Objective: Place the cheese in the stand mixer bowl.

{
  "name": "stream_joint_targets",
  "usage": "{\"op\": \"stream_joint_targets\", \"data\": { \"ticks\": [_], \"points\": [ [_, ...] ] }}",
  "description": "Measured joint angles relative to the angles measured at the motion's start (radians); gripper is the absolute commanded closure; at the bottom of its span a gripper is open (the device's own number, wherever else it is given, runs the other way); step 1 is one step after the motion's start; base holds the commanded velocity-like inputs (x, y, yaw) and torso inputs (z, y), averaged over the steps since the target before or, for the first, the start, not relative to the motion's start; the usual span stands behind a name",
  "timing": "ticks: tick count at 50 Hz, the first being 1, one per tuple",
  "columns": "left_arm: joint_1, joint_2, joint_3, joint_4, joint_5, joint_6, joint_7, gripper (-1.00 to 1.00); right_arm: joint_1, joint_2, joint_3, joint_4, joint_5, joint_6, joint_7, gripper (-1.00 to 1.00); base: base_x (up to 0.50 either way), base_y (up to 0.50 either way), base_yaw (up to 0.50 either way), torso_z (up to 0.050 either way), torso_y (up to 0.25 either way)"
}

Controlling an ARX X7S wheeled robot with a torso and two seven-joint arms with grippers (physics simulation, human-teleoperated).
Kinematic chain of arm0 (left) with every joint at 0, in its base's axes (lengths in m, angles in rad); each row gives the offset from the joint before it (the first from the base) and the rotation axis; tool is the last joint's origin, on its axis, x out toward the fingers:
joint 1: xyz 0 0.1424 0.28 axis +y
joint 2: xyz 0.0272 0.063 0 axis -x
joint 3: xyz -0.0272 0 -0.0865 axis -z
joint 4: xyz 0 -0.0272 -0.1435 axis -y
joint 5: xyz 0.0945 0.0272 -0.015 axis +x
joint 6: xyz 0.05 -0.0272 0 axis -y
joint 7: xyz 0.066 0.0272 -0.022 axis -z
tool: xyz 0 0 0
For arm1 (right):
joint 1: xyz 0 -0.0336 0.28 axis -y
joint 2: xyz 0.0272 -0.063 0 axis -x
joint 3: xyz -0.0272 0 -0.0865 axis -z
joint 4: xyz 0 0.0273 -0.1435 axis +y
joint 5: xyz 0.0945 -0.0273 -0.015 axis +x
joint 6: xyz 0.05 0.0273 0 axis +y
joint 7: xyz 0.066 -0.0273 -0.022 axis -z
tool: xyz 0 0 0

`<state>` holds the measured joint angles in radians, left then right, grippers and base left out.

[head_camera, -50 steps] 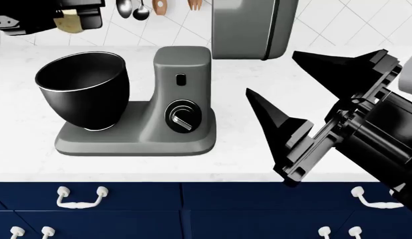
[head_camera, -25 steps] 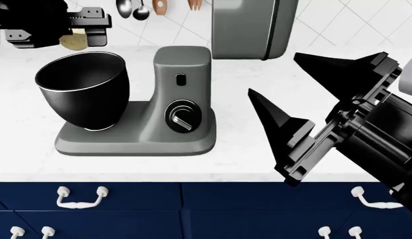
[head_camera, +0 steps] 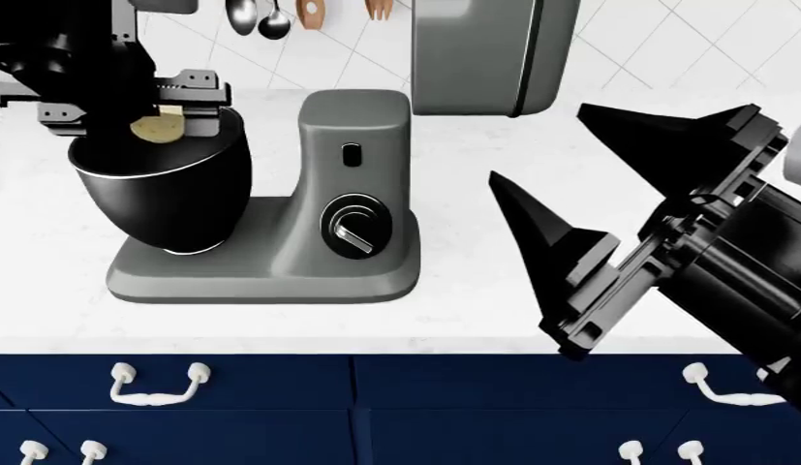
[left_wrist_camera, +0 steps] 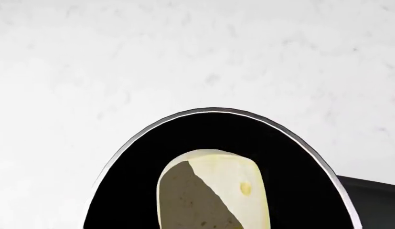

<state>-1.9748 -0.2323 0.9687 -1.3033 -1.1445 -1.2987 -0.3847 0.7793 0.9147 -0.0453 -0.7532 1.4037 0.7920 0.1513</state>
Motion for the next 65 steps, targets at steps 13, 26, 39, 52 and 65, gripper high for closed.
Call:
{"op": "stream_joint_targets", "data": {
  "ticks": [13,26,39,52,65],
  "points": [
    [0.034,0.041,-0.344,-0.003,0.452,-0.058,0.11,1.0,-0.014,0.003,0.006,0.002,-0.008,-0.009,-0.007,-1.0,0.0,0.0,0.0,0.0,0.001],
    [0.02,0.065,-0.661,-0.005,0.831,-0.059,0.171,-1.0,-0.025,0.003,0.008,0.004,-0.016,-0.017,-0.013,-1.0,0.0,0.0,0.0,0.0,0.0],
    [-0.041,0.062,-0.84,-0.003,1.0,0.0,0.175,-1.0,-0.029,0.005,0.01,0.005,-0.014,-0.021,-0.011,-1.0,0.0,0.0,0.0,0.0,0.0],
    [0.001,-0.037,-0.804,0.335,0.724,-0.176,-0.035,-1.0,-0.011,0.009,0.011,0.008,0.009,-0.018,0.012,-1.0,0.0,0.0,0.0,0.0,0.0],
    [0.097,-0.24,-0.655,0.696,-0.37,-0.214,-0.764,-1.0,0.042,0.004,0.016,0.027,0.071,-0.017,0.1,-1.0,0.0,0.0,0.0,0.0,0.0]
  ]
}}
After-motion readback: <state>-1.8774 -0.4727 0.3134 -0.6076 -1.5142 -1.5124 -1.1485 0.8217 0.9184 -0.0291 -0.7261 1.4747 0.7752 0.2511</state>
